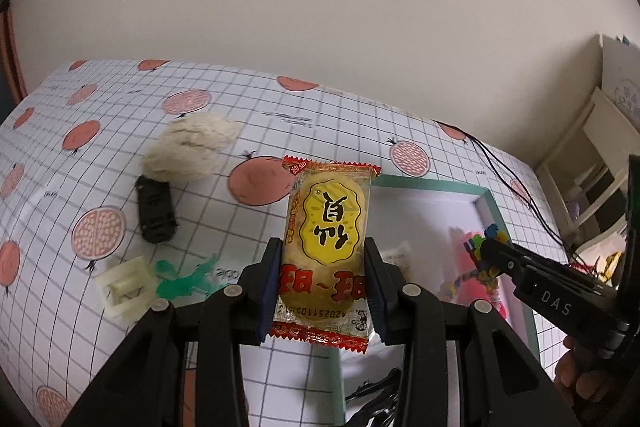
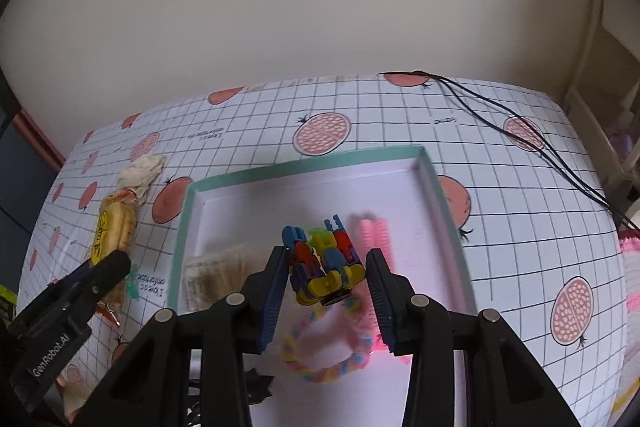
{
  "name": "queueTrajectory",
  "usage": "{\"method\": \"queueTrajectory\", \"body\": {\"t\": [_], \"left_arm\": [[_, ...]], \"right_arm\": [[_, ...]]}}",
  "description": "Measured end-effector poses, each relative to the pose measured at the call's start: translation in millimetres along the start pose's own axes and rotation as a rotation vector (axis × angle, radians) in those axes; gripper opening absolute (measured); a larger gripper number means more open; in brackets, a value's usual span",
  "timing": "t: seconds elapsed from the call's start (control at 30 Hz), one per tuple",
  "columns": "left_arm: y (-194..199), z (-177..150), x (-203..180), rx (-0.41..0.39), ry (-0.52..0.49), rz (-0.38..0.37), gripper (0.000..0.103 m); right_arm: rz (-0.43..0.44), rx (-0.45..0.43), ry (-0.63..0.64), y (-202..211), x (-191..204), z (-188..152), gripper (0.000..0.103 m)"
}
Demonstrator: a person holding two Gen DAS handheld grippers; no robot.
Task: Organize objects
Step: 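Lower and release the snack packet with the left tool while the right tool releases the block toy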
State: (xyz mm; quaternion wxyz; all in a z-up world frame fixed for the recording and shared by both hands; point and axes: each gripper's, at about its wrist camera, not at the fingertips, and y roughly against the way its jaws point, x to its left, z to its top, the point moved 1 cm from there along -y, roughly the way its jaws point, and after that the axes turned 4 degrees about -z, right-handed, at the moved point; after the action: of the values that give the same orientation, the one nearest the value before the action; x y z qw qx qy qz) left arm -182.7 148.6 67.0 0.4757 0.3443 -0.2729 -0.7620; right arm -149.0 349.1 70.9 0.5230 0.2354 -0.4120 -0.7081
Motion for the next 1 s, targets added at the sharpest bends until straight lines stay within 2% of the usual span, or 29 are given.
{"method": "queueTrajectory", "body": {"t": [0.2,0.53,1.0], "left_arm": [[-17,7,-17,0.010,-0.040,-0.014,0.040],[-47,14,-44,0.058,-0.037,-0.070,0.040],[-68,-5,-70,0.103,-0.066,-0.101,0.040]], "right_arm": [[0.007,-0.022,-0.024,-1,-6,2,0.042],[-0.009,-0.043,-0.045,-7,-13,9,0.043],[-0.051,-0.045,-0.158,-8,-49,13,0.043]]}}
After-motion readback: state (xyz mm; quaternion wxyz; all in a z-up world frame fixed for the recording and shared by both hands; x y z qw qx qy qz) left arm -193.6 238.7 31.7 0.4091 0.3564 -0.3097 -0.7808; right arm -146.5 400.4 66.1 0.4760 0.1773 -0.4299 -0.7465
